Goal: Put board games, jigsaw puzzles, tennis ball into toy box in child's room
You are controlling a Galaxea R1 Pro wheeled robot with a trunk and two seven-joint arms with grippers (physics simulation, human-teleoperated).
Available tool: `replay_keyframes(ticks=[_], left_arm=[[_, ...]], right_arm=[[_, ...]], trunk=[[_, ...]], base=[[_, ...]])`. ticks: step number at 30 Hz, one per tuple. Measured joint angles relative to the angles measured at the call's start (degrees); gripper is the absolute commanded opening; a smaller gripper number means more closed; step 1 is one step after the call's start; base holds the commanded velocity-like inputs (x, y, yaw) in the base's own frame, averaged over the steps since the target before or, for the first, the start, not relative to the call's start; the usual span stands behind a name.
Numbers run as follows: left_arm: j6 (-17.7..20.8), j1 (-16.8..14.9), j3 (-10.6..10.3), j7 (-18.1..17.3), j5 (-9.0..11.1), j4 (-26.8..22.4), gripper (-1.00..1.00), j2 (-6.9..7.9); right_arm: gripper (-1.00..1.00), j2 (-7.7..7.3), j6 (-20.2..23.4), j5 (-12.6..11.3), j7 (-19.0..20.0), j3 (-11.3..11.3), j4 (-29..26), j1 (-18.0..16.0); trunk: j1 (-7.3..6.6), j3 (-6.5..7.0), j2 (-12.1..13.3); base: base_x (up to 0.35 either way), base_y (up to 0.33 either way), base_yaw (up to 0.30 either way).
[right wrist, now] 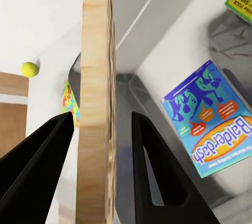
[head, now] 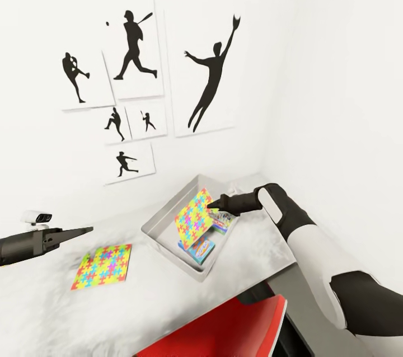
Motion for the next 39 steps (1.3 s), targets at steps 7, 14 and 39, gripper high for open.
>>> replay_keyframes(ticks=[7,14,39], left_arm=[[0.0,0.0,0.0,0.0,0.0,0.0,1.0,0.0],[0.0,0.0,0.0,0.0,0.0,0.0,1.0,0.0],[0.0,0.0,0.0,0.0,-0.1,0.0,1.0,0.0]], right_arm=[[-1.0,0.0,-0.3,0.0,0.0,0.2,0.0,0.0],[-1.0,0.0,-0.4,0.1,0.0,0.2,0.0,-0.1],[-1.0,0.13,-0.4,1.5,0.4,0.3,-0.4,-1.0]], trunk=[[0.0,-0.66,0.0],[0.0,-1.33,0.0],[0.0,-3.67,0.0]], base=[[0.0,0.0,0.0],[0.0,0.0,0.0],[0.0,0.0,0.0]])
